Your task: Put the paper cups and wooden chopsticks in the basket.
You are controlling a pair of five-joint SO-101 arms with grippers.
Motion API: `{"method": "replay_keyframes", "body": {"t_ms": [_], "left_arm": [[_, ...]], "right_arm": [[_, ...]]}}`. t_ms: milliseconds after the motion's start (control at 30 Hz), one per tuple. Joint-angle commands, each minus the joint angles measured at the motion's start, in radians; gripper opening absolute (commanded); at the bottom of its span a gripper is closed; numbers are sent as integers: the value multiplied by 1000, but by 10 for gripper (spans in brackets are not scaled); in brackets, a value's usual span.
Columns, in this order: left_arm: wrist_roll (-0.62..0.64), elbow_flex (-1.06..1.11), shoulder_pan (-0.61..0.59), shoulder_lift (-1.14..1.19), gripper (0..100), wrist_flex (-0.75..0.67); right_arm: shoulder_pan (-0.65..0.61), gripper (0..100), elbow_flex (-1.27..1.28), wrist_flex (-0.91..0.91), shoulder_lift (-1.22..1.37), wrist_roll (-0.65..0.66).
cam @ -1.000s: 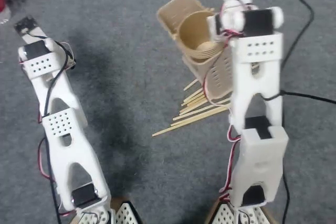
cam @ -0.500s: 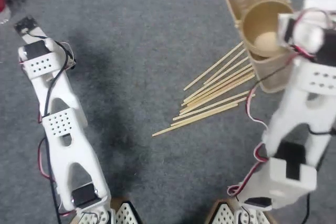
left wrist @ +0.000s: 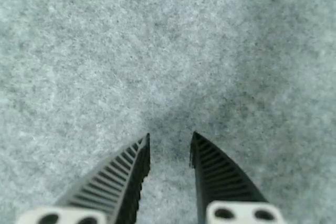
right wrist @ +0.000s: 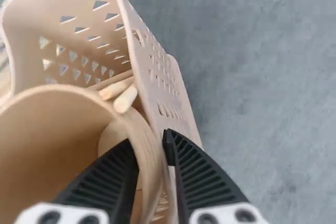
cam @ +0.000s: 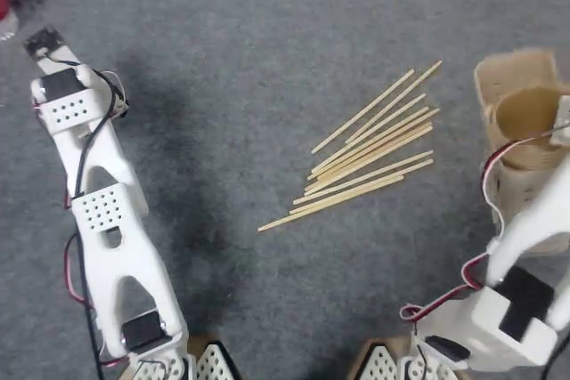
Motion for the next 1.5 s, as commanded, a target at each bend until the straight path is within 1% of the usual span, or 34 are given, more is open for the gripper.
{"method": "replay_keyframes", "body": {"t_ms": [0, 133, 233, 267, 300, 433, 467, 533, 667, 733, 800, 900, 967, 1133, 1200, 1267, 1333, 1400, 1467], "left_arm": [[6, -31, 9, -21, 122, 23], [6, -30, 9, -21, 122, 23], [6, -30, 9, -21, 122, 23], [6, -31, 9, -21, 122, 23], [6, -31, 9, -21, 122, 23], [5, -33, 9, -21, 122, 23], [5, -33, 9, -21, 122, 23], [5, -33, 9, -21, 122, 23], [5, -33, 9, -21, 122, 23], [5, -33, 9, -21, 122, 23], [5, -33, 9, -20, 122, 23], [5, -33, 9, -20, 122, 23], [5, -33, 9, -20, 122, 23], [5, -30, 9, -20, 122, 23], [5, -30, 9, -20, 122, 23], [5, -30, 9, -20, 122, 23], [5, -30, 9, -20, 122, 23], [5, -31, 9, -20, 122, 23], [3, -33, 9, -20, 122, 23]], "right_arm": [[10, 6, 71, -50, -70, 12], [19, 6, 187, -128, -68, 14], [50, 11, 216, -173, -74, 21], [62, 37, 216, -174, -79, 32], [73, 84, 215, -174, -81, 43], [97, 322, 169, -170, -81, 84], [101, 343, 144, -159, -85, 103], [99, 317, 69, -128, -104, 129], [93, 207, -118, -94, -157, 133], [47, 184, -219, -82, -186, 133], [-22, 184, -319, -27, -205, 135], [-234, 180, -391, 42, -213, 141], [-369, 180, -333, 41, -209, 158], [-699, 182, -14, 33, -209, 302], [-797, 183, 133, -16, -209, 390], [-848, 183, 293, -102, -209, 503], [-871, 181, 470, -209, -209, 609], [-872, 180, 647, -332, -209, 664], [-855, 180, 812, -486, -208, 684]]}}
